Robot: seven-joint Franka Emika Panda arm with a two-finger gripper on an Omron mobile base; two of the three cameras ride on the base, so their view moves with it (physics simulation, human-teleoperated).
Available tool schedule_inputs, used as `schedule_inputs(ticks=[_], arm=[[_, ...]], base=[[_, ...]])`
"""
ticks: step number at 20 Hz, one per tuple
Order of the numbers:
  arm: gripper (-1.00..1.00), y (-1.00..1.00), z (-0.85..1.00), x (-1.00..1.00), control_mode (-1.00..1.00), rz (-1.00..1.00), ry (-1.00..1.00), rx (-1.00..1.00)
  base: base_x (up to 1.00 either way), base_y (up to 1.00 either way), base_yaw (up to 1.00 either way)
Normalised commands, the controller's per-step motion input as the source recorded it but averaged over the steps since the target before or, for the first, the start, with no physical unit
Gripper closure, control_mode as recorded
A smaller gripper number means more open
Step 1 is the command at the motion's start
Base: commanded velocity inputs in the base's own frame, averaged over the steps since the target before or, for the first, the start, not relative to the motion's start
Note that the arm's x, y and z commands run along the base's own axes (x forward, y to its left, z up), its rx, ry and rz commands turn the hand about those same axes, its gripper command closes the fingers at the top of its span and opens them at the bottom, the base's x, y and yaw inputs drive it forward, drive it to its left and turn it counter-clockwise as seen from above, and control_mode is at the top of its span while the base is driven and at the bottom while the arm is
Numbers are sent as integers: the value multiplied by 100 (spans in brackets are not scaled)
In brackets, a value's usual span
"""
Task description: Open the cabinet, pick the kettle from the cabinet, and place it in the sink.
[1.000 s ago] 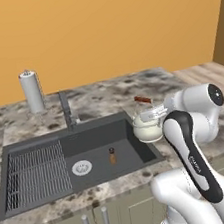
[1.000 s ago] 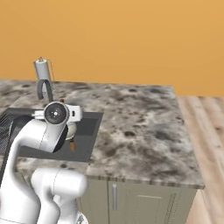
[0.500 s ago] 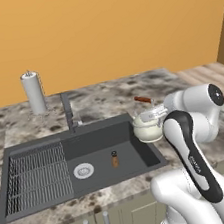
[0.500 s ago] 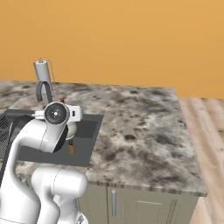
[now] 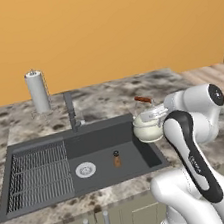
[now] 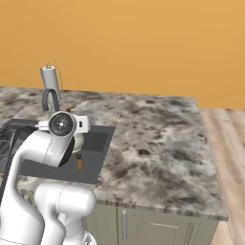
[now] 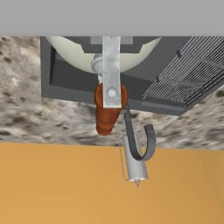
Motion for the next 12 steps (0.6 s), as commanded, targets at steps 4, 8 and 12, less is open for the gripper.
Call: schedule_inputs(ticks=[4, 8, 12], arm=[[100, 0, 0, 0, 100, 0, 0, 0], [100, 0, 0, 0, 100, 0, 0, 0], [100, 0, 0, 0, 100, 0, 0, 0]], base=[[38, -1, 2], [16, 0, 0], [0, 0, 0]])
